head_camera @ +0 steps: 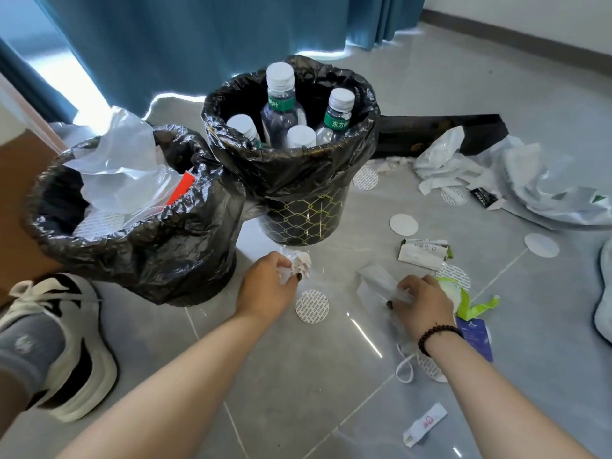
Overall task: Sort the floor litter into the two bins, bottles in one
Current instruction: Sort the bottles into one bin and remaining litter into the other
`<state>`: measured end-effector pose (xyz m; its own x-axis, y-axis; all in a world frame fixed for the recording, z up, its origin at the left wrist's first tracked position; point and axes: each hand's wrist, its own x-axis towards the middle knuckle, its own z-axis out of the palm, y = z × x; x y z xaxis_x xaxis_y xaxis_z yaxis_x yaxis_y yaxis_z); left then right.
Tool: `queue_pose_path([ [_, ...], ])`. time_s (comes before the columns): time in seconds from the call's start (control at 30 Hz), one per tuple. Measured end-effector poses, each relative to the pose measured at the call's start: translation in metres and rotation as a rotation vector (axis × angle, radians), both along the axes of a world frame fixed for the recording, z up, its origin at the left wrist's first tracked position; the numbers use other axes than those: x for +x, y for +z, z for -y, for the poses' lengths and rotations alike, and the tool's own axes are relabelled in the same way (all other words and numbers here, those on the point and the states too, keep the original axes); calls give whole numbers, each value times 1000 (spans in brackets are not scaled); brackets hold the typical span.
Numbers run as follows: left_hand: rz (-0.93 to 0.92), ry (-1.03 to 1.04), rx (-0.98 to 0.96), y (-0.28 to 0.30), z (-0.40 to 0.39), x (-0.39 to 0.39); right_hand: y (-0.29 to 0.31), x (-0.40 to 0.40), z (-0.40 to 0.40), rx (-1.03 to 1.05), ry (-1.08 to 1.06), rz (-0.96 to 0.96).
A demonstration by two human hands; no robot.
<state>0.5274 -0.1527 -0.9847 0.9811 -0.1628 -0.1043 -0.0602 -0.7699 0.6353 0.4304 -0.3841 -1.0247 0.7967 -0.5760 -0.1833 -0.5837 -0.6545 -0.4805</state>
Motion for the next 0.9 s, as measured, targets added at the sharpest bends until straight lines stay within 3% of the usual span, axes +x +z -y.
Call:
queue_pose_path([
  [0.1, 4, -104, -49, 30, 4, -13, 4, 0, -1, 134, -167, 41],
  [0.2, 134, -233, -76, 63, 3, -24, 13, 0, -6, 197, -217, 4],
  [0.37, 268, -205, -203, 98, -1, -44, 26, -8, -27, 256, -271, 58],
  [0.5, 650, -151, -287, 122, -14, -42, 39, -20, -34, 305, -275, 162],
  [0.57, 751, -37, -353, 140, -23, -34, 41, -26, -34, 330, -280, 195],
  [0.63, 707, 177, -459, 160, -32, -22, 45, -32, -33, 369, -280, 230],
  [0.77, 227, 605, -789, 192, -55, 10, 48, -44, -29, 387, -265, 301],
  [0.9, 111, 622, -645, 193, -87, 23, 45, -50, -27, 416, -286, 344],
])
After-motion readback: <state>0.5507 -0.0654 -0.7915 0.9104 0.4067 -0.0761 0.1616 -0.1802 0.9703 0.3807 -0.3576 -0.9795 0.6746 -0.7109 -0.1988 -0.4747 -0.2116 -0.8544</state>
